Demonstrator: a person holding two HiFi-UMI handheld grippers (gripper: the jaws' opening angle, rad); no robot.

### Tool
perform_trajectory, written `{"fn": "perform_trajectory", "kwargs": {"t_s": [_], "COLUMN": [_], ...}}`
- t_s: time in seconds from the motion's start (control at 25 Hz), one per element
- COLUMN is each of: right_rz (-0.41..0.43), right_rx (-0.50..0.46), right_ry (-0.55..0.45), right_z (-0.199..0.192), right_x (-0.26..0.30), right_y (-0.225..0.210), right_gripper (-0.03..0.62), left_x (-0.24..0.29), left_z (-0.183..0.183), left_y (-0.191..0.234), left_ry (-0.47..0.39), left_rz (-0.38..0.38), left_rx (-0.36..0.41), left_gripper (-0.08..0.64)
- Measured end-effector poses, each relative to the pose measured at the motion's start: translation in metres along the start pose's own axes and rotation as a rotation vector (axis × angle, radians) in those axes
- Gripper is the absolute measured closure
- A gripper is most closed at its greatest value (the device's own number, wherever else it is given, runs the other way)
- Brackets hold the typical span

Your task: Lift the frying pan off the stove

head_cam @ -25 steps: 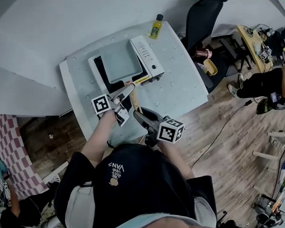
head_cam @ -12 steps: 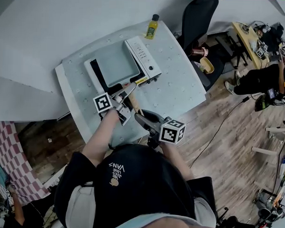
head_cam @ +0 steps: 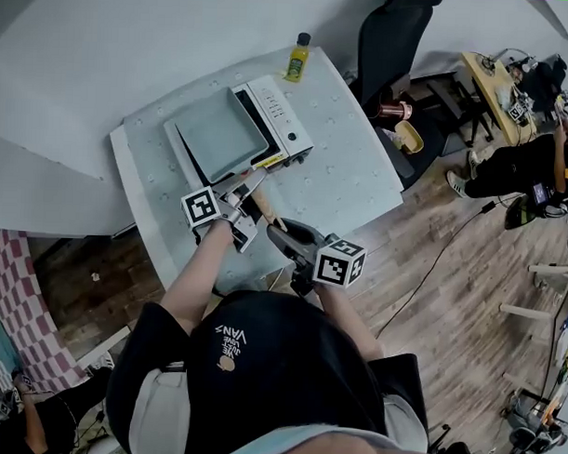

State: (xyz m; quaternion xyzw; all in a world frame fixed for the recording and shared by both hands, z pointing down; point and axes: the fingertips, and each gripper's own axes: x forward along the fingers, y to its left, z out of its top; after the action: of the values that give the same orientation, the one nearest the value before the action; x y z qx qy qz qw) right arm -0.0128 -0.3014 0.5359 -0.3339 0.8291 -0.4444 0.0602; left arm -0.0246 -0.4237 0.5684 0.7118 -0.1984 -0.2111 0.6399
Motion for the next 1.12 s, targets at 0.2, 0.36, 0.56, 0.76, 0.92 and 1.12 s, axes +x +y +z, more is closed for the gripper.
{"fn": "perform_trajectory", "kwargs": {"t_s": [0.2,0.36,0.56,0.76,0.92,1.12], "right_rz": [0.023,0.064,0.114,0.154,0.174,0.195], "right_rx": [0.000,0.029,0.070,0.079,0.080,0.079], "right_ry": [0.025,0.047,0.075,0.096,0.107,0.123], "right_z": [-0.005,-0.016,-0.030,-0.044,-0.054,-0.068], "right_x": [-0.027,-0.043,-0.069,-0.097,-0.121,-0.152], "right_y": [-0.007,-0.007,-0.009,-0.009,-0.006,-0.003], "right_gripper": [0.486,0.486,0.489,0.491,0.489,0.489], "left_x": [-0.002,-0.009,-0.010,-0.012,-0.014,-0.020], "left_z": [-0.025,-0.043,-0.069,-0.096,-0.122,-0.156], "left_y": [-0.007,-0.007,-0.012,-0.016,-0.022,-0.025], "left_ry": [-0.033,-0.068,-0.072,-0.075,-0.081,-0.099], "left_rz": [0.026,0.070,0.103,0.132,0.147,0.163], "left_rx": [0.011,0.024,0.102,0.192,0.207,0.207], "left_gripper": [0.399,0.400,0.400,0.400,0.400,0.400]}}
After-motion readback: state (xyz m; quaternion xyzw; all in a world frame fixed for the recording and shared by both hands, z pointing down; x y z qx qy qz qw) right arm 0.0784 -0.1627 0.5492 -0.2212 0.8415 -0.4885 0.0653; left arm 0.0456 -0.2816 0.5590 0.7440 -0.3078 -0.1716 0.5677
